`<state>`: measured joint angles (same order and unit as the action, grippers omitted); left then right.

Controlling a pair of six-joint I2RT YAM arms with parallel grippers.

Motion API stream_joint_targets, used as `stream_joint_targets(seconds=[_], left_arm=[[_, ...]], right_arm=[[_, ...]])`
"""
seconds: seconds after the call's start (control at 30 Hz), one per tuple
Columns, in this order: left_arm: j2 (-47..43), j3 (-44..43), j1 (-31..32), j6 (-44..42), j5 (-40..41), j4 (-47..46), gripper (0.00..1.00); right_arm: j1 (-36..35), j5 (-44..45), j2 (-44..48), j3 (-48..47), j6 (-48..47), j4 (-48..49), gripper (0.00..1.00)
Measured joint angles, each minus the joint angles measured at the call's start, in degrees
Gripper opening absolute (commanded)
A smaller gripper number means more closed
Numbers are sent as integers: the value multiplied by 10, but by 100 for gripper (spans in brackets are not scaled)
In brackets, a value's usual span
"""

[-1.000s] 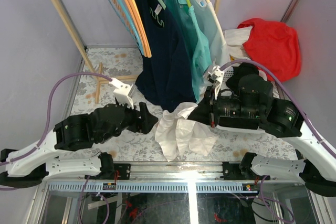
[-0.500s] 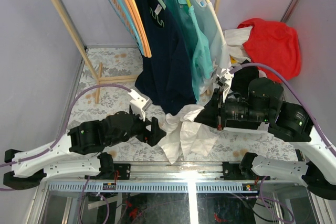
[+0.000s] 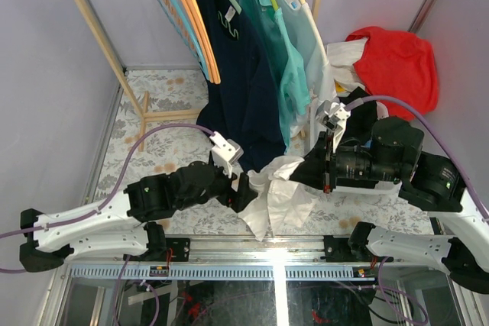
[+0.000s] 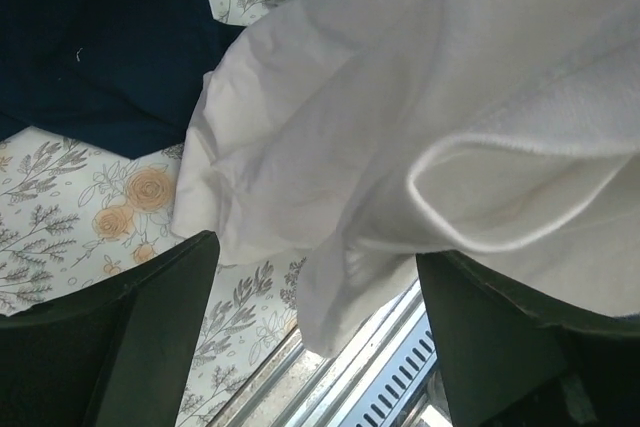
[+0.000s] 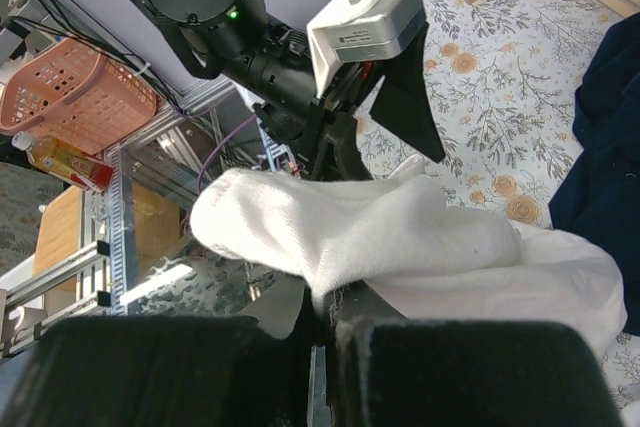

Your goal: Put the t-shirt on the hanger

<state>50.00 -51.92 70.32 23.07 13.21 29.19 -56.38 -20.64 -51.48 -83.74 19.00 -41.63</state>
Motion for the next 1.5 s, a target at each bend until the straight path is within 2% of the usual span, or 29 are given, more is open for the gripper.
stream_joint_targets(seconds=[0.07,0.23,0.27,0.43,0.7,0.87,1.03,1.23,1.43,1.5], left_arm=[[7,4,-3,-3,-6,-14,63],[13,9,-7,-7,-25,-43,25],[13,9,-7,-9,-26,-45,22],[14,-13,-7,-3,-9,-26,13],[9,-162,-7,17,91,65,12],[7,-260,-7,16,144,105,11],[0,-289,-7,14,160,126,13],[-33,-235,-7,11,139,131,30],[-84,-122,-7,9,82,115,62],[-103,-82,-7,7,54,96,69]], right_arm=[[0,0,2,0,0,-1,0],[0,2,10,0,0,-4,0],[0,2,13,0,0,-5,0],[0,3,20,0,-1,-12,0],[0,7,24,0,-4,-15,0],[0,13,15,0,-4,-14,0],[0,16,-7,-18,-7,-14,0],[0,18,-49,-76,-14,-19,0],[0,21,-71,-133,-22,-31,0],[0,21,-75,-145,-24,-33,0]])
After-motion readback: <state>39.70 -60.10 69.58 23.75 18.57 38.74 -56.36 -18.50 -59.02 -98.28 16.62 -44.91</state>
